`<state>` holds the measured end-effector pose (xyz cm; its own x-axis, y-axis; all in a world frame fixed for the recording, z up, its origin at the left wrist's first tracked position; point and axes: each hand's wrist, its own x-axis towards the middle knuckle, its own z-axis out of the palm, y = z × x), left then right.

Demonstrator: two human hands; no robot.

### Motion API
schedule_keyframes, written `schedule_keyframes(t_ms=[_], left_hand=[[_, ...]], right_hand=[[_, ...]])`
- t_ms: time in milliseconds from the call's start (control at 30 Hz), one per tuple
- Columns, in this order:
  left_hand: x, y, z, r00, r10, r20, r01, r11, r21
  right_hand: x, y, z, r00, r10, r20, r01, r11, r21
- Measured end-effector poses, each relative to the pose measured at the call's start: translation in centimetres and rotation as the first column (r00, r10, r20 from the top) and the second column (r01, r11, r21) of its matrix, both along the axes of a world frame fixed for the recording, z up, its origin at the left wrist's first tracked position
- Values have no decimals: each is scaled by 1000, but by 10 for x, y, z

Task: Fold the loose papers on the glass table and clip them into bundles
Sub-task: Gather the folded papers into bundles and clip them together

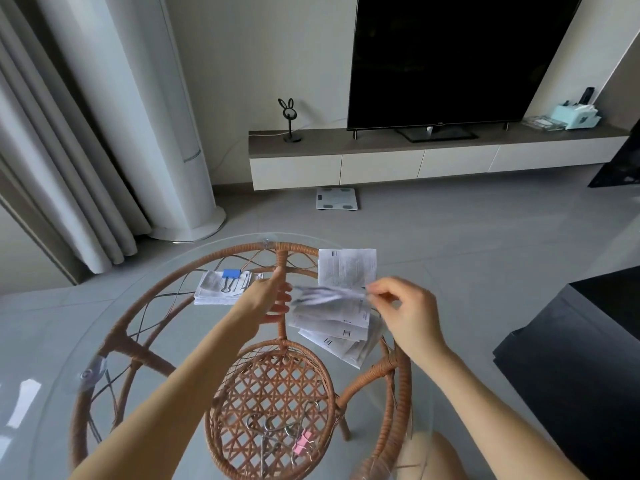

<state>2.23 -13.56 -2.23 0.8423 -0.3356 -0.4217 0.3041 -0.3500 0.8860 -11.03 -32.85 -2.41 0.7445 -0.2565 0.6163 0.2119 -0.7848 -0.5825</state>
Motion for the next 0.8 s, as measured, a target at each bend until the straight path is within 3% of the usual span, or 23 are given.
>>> schedule_keyframes(t_ms=[67,133,300,367,433,467,533,600,667,733,800], left_hand=[[1,-1,-2,1000,-7,-1,7,1000,28],[1,-3,-4,999,-46,4,45,996,81],[-4,-18,-15,944,-284,167,202,900,386],[-5,-24,-20,926,-306,222,185,878,442],[-3,-27,-24,927,-289,240,161,883,441],[-3,-28,-25,930,-282,235,158,885,438],[-1,-29,-27,930,-284,235,157,882,445],[-1,-29,-29,927,-290,237,155,873,463],[0,-29,-32,927,-289,241,147,868,475],[-1,-31,-33,923,-286,259,136,869,476],[-2,-31,-33,922,-281,267,130,873,470]], right_hand=[[3,-6,-20,999,48,-2,-47,974,-223],[2,-11,-34,997,61,-53,-76,934,-350],[-3,-20,-47,978,76,-196,-155,890,-429],[2,-22,-40,989,18,-144,-72,924,-376],[22,-23,-26,979,-180,-95,163,973,-165],[35,-27,-20,950,-279,-141,274,960,-58],[65,-38,-12,861,-325,-392,365,931,29],[88,-44,-10,750,-269,-604,346,938,12],[102,-48,-17,680,-256,-687,339,941,-15],[104,-45,-20,707,-242,-664,354,934,37],[97,-42,-16,800,-219,-558,347,928,133]])
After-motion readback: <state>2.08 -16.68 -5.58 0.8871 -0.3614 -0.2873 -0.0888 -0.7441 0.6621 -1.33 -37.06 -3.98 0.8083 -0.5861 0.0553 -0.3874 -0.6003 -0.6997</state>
